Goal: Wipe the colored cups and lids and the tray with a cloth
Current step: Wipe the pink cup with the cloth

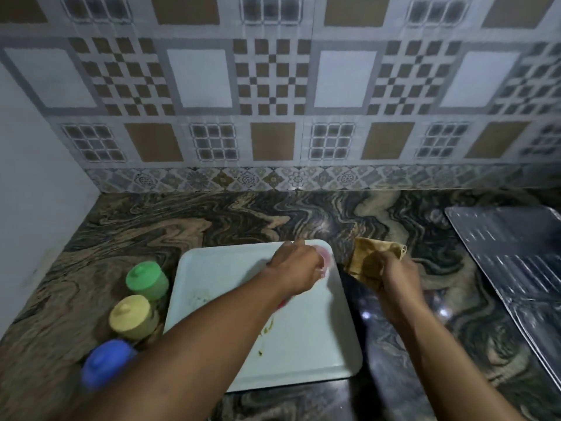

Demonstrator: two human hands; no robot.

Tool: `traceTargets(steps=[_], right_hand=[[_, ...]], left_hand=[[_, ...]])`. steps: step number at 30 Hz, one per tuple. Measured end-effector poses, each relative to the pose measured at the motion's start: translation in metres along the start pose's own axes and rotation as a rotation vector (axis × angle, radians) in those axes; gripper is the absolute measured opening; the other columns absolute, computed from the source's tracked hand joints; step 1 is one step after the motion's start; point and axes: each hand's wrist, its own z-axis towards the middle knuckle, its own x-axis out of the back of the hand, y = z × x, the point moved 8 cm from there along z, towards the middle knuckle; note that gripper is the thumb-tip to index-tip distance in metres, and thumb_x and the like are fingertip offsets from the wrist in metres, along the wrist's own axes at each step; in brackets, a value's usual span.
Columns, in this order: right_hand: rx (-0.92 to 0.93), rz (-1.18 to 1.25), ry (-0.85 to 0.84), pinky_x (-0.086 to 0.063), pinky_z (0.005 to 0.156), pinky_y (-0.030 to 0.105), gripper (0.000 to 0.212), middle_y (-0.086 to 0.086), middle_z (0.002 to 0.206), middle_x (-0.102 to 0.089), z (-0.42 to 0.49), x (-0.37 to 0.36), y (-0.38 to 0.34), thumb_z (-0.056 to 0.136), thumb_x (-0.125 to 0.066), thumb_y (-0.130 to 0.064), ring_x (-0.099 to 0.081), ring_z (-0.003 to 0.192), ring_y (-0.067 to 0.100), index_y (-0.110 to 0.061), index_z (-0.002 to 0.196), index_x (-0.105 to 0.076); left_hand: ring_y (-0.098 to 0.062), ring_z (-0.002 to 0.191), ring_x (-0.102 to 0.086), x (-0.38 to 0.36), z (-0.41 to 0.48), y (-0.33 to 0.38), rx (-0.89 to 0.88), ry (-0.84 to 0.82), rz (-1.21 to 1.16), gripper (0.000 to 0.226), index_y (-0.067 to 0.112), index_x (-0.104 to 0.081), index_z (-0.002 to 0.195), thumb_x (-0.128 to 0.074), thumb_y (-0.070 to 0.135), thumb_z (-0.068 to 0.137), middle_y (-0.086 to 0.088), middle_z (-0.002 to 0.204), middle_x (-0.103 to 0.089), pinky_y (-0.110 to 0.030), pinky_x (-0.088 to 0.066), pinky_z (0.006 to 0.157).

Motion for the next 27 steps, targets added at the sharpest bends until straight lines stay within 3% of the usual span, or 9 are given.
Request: traceTargets(steps=[3, 6, 8, 11, 14, 16, 19, 24, 27], right_hand=[[0.07, 0.005, 0.004, -0.057, 0.079, 0.036, 0.019, 0.009, 0.098, -0.075, 0.0, -0.006, 0.02, 0.101, -0.052, -0.014, -0.069, 0.09, 0.029, -0.01, 0.1, -0.07], [0.3, -0.095, -0.038, -0.056, 0.09, 0.036, 0.02, -0.004, 0.104, -0.074, -0.009, -0.019, 0.024, 0.104, -0.049, -0.022, -0.068, 0.103, 0.018, -0.019, 0.109, -0.068], [0.491, -0.313, -0.171, -0.043, 0.105, 0.026, 0.037, -0.009, 0.132, -0.062, -0.026, -0.044, 0.026, 0.104, -0.042, -0.043, -0.056, 0.123, 0.004, -0.024, 0.131, -0.058], [0.597, -0.542, -0.352, -0.011, 0.116, 0.009, 0.075, -0.021, 0.157, -0.025, -0.04, -0.08, 0.033, 0.095, -0.021, -0.07, -0.019, 0.147, -0.007, -0.027, 0.156, -0.03], [0.415, -0.4, -0.407, -0.027, 0.121, 0.032, 0.074, -0.006, 0.155, -0.041, -0.029, -0.096, 0.028, 0.098, -0.019, -0.068, -0.038, 0.143, 0.01, -0.021, 0.15, -0.043], [-0.066, -0.014, -0.531, -0.054, 0.096, 0.052, 0.059, 0.019, 0.132, -0.064, -0.015, -0.106, 0.043, 0.105, -0.032, -0.053, -0.064, 0.114, 0.03, -0.009, 0.133, -0.059], [-0.616, 0.377, -0.748, -0.061, 0.073, 0.049, 0.054, 0.029, 0.121, -0.065, -0.037, -0.12, 0.058, 0.099, -0.045, -0.039, -0.068, 0.096, 0.041, 0.003, 0.13, -0.058], [-0.577, 0.481, -0.849, -0.061, 0.068, 0.04, 0.054, 0.028, 0.116, -0.066, -0.047, -0.13, 0.054, 0.099, -0.05, -0.038, -0.07, 0.089, 0.037, 0.005, 0.129, -0.058], [-0.229, 0.262, -0.832, -0.058, 0.069, 0.035, 0.046, 0.022, 0.115, -0.071, -0.04, -0.136, 0.034, 0.1, -0.051, -0.042, -0.07, 0.093, 0.029, -0.006, 0.122, -0.068]], left_hand=[[-0.034, 0.112, -0.058, -0.006, 0.004, -0.011, 0.063, -0.018, 0.026, 0.025, 0.027, -0.075, 0.11, -0.055, 0.029, 0.095, -0.011, 0.115, -0.068, -0.034, -0.045, 0.095], [-0.034, 0.085, -0.063, 0.005, 0.001, -0.019, 0.08, 0.071, -0.278, 0.023, 0.012, -0.07, 0.078, -0.058, 0.022, 0.095, -0.017, 0.084, -0.068, -0.033, -0.042, 0.069], [-0.024, 0.069, -0.059, 0.013, 0.0, -0.023, 0.065, 0.114, -0.499, 0.026, 0.006, -0.064, 0.07, -0.06, 0.015, 0.094, -0.018, 0.072, -0.064, -0.031, -0.04, 0.064], [0.009, 0.061, -0.058, 0.026, -0.005, -0.028, 0.079, 0.114, -0.676, 0.019, 0.008, -0.077, 0.094, -0.058, 0.01, 0.096, 0.006, 0.076, -0.076, -0.015, -0.046, 0.061], [0.009, 0.071, -0.061, 0.04, -0.016, -0.043, 0.102, 0.169, -0.831, 0.017, 0.004, -0.077, 0.104, -0.063, 0.007, 0.095, 0.001, 0.093, -0.078, -0.009, -0.046, 0.071], [-0.001, 0.085, -0.064, 0.045, -0.024, -0.051, 0.118, 0.175, -0.908, 0.017, 0.006, -0.076, 0.107, -0.064, 0.009, 0.095, -0.002, 0.1, -0.076, -0.019, -0.049, 0.083], [-0.005, 0.093, -0.065, 0.054, -0.035, -0.051, 0.092, 0.177, -0.951, 0.018, 0.009, -0.075, 0.109, -0.065, 0.011, 0.095, -0.001, 0.103, -0.075, -0.025, -0.051, 0.09], [-0.013, 0.097, -0.07, 0.065, -0.049, -0.058, 0.098, 0.072, -0.85, 0.017, 0.016, -0.077, 0.105, -0.068, 0.026, 0.094, 0.004, 0.1, -0.076, -0.039, -0.054, 0.091], [-0.019, 0.097, -0.071, 0.079, -0.052, -0.06, 0.144, 0.133, -0.888, 0.022, 0.018, -0.079, 0.098, -0.07, 0.037, 0.091, 0.001, 0.097, -0.077, -0.043, -0.055, 0.088]])
